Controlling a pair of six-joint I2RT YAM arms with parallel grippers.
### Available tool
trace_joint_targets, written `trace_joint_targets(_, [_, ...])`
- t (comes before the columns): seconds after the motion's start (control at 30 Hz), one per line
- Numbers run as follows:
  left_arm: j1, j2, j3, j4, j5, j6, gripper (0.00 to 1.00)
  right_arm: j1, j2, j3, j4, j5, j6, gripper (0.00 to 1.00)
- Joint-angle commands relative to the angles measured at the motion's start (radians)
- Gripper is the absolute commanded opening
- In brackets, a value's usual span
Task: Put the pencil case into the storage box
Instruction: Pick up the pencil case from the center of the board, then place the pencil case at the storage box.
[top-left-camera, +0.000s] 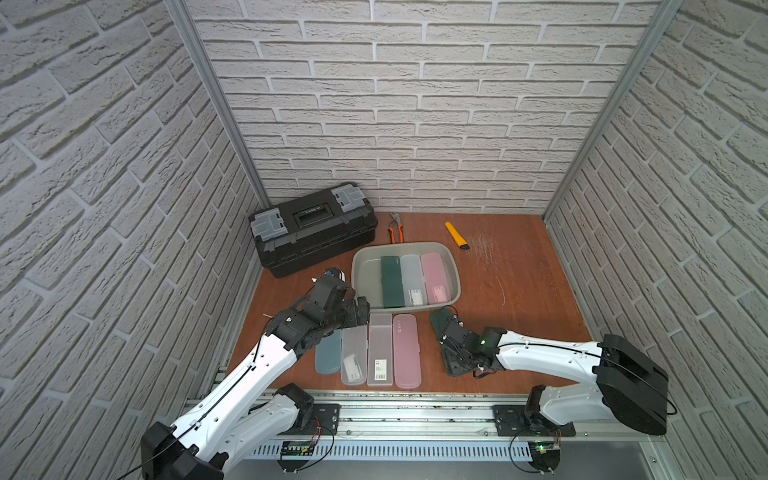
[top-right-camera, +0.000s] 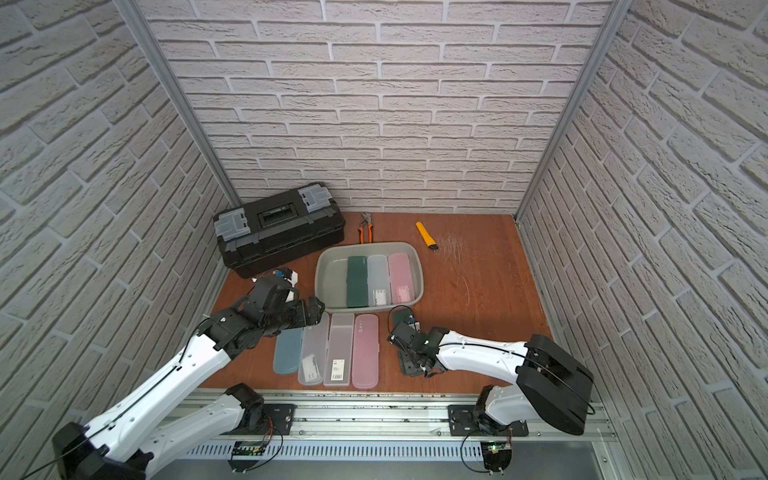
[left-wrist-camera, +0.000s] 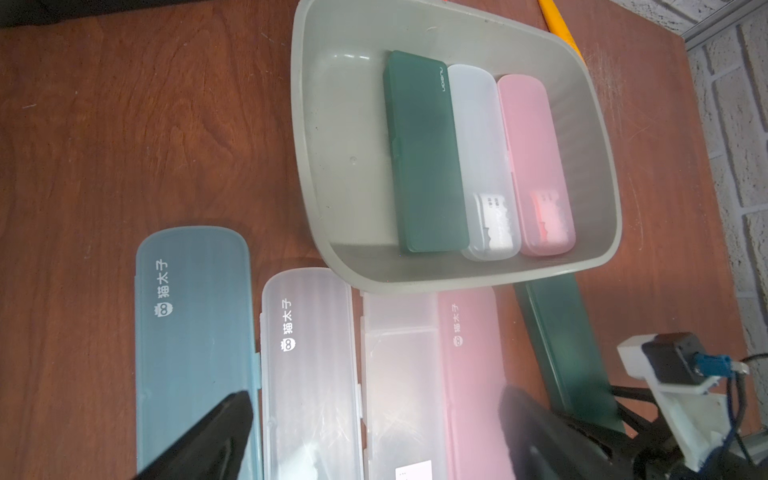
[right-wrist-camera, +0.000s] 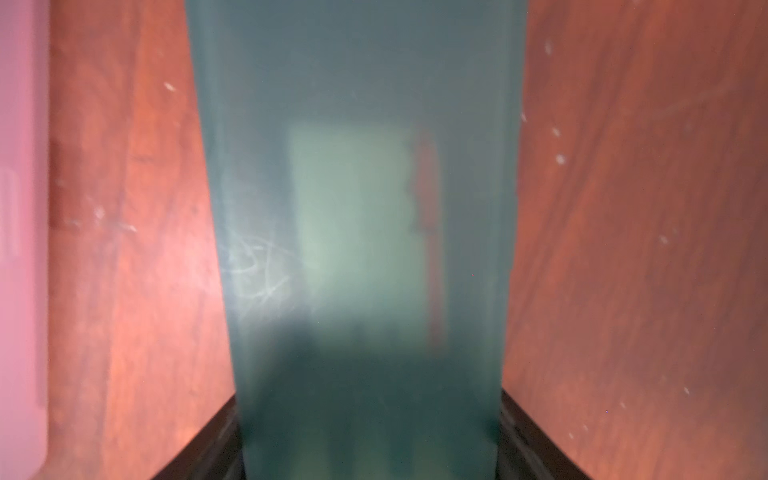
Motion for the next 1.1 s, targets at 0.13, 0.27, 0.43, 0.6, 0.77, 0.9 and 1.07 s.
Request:
trace_joint_targets(0.13, [-0.036, -0.031, 0.034, -0.004, 0.014, -0.003, 0.99, 0.025, -0.163, -0.052, -0.081, 0.006, 0.023, 0.58])
trace_joint_targets(0.27, [-0.081, -0.027, 0.054, 0.006, 0.003, 0.005, 0.98, 0.033, -0.247, -0.068, -0.086, -0.012, 0.03, 0.53])
trace_joint_targets(0.43, [-0.121, -0.012, 0.073, 0.065, 0.015, 0.007, 0.98, 0.048, -0.382, -0.084, -0.143, 0.019, 0.085, 0.47])
trace_joint_targets(0.6, [-0.137, -0.034, 0.109, 0.077, -0.073, 0.017, 0.98, 0.053, -0.569, -0.111, -0.161, 0.046, 0.153, 0.43])
trace_joint_targets(0.77, [-0.136, -0.069, 0.1, 0.151, -0.178, 0.042, 0.98, 0.049, -0.7, -0.077, -0.118, 0.097, 0.155, 0.43])
trace_joint_targets(0.9, [-0.119, 0.008, 0.131, 0.169, -0.184, 0.088, 0.98, -0.013, -0.565, 0.058, -0.099, 0.032, 0.049, 0.45])
trace_joint_targets(1.07, [0.003, 0.084, 0.144, 0.232, -0.028, 0.105, 0.99, -0.099, -0.206, 0.299, -0.061, -0.11, -0.155, 0.42])
